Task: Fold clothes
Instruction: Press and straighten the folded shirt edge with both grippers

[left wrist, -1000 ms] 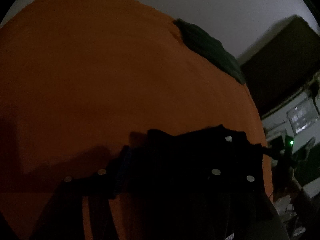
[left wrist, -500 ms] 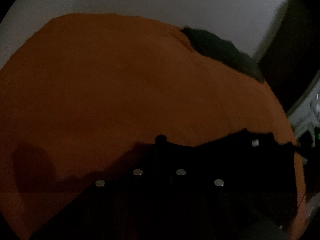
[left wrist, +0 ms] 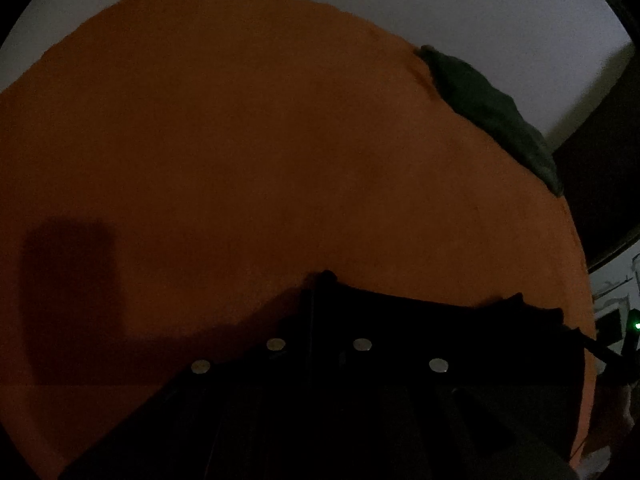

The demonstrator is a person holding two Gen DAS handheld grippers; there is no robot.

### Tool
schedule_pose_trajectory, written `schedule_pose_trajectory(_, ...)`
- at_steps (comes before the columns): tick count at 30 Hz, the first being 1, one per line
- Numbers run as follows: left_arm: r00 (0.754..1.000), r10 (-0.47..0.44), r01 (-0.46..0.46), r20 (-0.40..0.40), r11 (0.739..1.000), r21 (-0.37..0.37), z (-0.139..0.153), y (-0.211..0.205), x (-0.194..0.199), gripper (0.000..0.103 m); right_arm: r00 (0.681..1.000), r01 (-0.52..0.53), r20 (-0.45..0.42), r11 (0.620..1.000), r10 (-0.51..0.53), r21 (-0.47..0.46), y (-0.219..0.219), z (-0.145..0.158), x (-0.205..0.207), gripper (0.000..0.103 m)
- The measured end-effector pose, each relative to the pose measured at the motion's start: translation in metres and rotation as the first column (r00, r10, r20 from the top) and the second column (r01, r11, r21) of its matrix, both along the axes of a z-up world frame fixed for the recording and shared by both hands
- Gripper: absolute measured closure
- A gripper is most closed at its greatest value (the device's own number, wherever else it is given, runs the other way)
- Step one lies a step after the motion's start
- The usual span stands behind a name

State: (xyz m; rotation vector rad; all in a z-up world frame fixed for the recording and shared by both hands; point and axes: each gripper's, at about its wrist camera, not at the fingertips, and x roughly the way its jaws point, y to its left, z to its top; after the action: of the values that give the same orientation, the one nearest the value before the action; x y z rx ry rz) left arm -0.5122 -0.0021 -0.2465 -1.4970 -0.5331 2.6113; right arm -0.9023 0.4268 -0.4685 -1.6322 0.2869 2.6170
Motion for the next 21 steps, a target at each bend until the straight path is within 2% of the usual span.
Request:
schedule_pose_trajectory(2,1.000,0.006,-0.006,0.019,1.000,0.018,0.003,-0.003,0.001,0.094,1.000,0.003,0.017,1.000,-0.003,0.010,-0.004,0.000,-0.002,0.079)
schedule_pose_trajectory(3,0.999,0.009,-0.010,0.035,1.000,0.028,0.006,-0.005,0.001,0.086,1.000,0.008,0.029,1.000,-0.009,0.005,-0.005,0.002,-0.002,0.072)
schedule_pose_trajectory(5,0.998,0.014,-0.017,0.069,0.999,0.047,0.012,-0.008,0.002,0.073,1.000,0.028,0.006,0.999,-0.028,-0.033,0.000,0.011,0.001,0.038)
schedule_pose_trajectory(7,0.998,0.025,-0.028,0.061,0.999,0.042,0.025,-0.016,0.010,0.058,0.998,0.057,-0.017,0.992,-0.059,-0.111,0.006,0.018,0.008,0.033)
schedule_pose_trajectory(11,1.000,-0.021,0.020,0.012,0.997,0.079,0.051,-0.027,0.042,0.041,0.993,0.102,-0.030,0.961,-0.113,-0.258,0.016,0.019,0.023,0.033)
schedule_pose_trajectory(13,0.998,-0.058,0.055,0.026,0.994,0.099,0.048,-0.025,0.050,0.038,0.997,0.066,-0.026,0.967,-0.074,-0.245,0.012,0.014,0.017,0.033)
schedule_pose_trajectory(15,0.996,-0.067,0.063,0.051,0.996,0.070,0.040,-0.018,0.048,0.038,0.999,0.026,-0.018,0.974,-0.031,-0.224,0.003,0.008,0.007,0.038)
schedule_pose_trajectory(17,0.995,-0.070,0.066,0.074,0.996,0.059,0.031,-0.012,0.044,0.038,1.000,-0.002,-0.005,0.973,0.001,-0.231,-0.007,0.000,-0.002,0.051)
schedule_pose_trajectory(21,0.993,-0.075,0.065,0.086,0.991,0.118,0.018,0.000,0.027,0.038,0.999,-0.006,0.042,0.965,0.018,-0.262,-0.021,-0.024,-0.026,0.077)
